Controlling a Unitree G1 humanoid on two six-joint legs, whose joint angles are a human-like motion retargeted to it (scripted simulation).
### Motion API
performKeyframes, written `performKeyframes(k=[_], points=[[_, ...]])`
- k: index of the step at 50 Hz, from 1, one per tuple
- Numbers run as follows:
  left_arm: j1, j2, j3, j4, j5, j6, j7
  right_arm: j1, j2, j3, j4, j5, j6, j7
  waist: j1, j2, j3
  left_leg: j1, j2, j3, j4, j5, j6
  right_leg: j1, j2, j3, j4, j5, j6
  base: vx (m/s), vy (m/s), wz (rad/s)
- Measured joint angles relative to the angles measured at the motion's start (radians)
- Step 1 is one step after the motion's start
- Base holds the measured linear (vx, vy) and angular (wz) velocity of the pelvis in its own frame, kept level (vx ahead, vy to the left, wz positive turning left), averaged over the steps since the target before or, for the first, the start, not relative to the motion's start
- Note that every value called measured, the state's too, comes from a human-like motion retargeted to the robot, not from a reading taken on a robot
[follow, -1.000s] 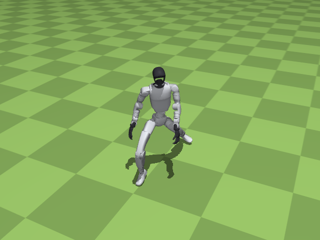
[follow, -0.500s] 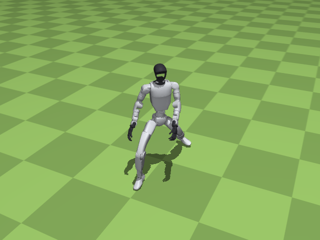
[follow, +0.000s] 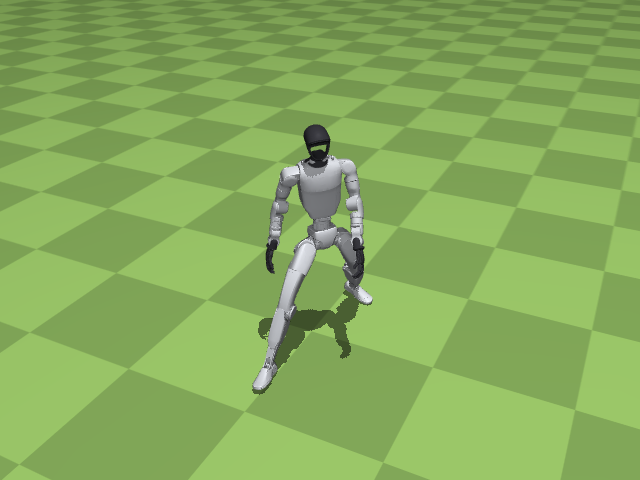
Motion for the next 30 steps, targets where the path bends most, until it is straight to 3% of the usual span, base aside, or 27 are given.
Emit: performKeyframes(k=[5, 12, 17, 24, 30], points=[[0.006, 0.013, 0.022, -0.007, -0.012, 0.007, 0.007, -0.012, 0.002, -0.014, -0.026, 0.035, -0.010, 0.011, -0.019, 0.037, -0.034, 0.003, 0.091, 0.039, 0.001, 0.031, 0.013, -0.183, 0.004, 0.096, 0.267, -0.008, 0.000, 0.22, -0.30, -0.28], [0.017, 0.047, 0.065, -0.079, -0.052, 0.011, 0.018, -0.023, -0.010, -0.018, -0.066, 0.048, -0.031, -0.008, -0.034, 0.111, -0.077, -0.080, 0.298, 0.026, 0.114, 0.083, 0.015, -0.425, 0.017, 0.150, 0.741, -0.257, 0.000, 0.28, -0.44, -0.14], [0.001, 0.057, 0.053, -0.109, -0.053, 0.021, 0.031, -0.025, -0.034, -0.028, -0.083, 0.043, -0.042, -0.052, -0.040, 0.125, -0.097, -0.142, 0.399, -0.007, 0.148, 0.166, 0.021, -0.503, -0.012, 0.133, 0.983, -0.424, 0.000, 0.24, -0.46, 0.21], [-0.030, 0.063, 0.047, -0.108, 0.008, 0.050, 0.030, -0.019, -0.034, -0.070, -0.102, 0.098, -0.062, -0.114, -0.036, 0.073, -0.078, -0.218, 0.437, -0.125, 0.210, 0.265, 0.012, -0.493, -0.074, 0.149, 1.192, -0.580, 0.000, 0.18, -0.34, 0.40], [-0.037, 0.041, 0.037, -0.109, 0.021, 0.051, 0.023, -0.050, -0.074, -0.112, -0.114, 0.119, -0.066, -0.139, -0.035, 0.083, -0.069, -0.215, 0.434, -0.049, 0.192, 0.161, 0.035, -0.490, -0.096, 0.140, 1.236, -0.608, 0.000, 0.02, -0.13, 0.17]])
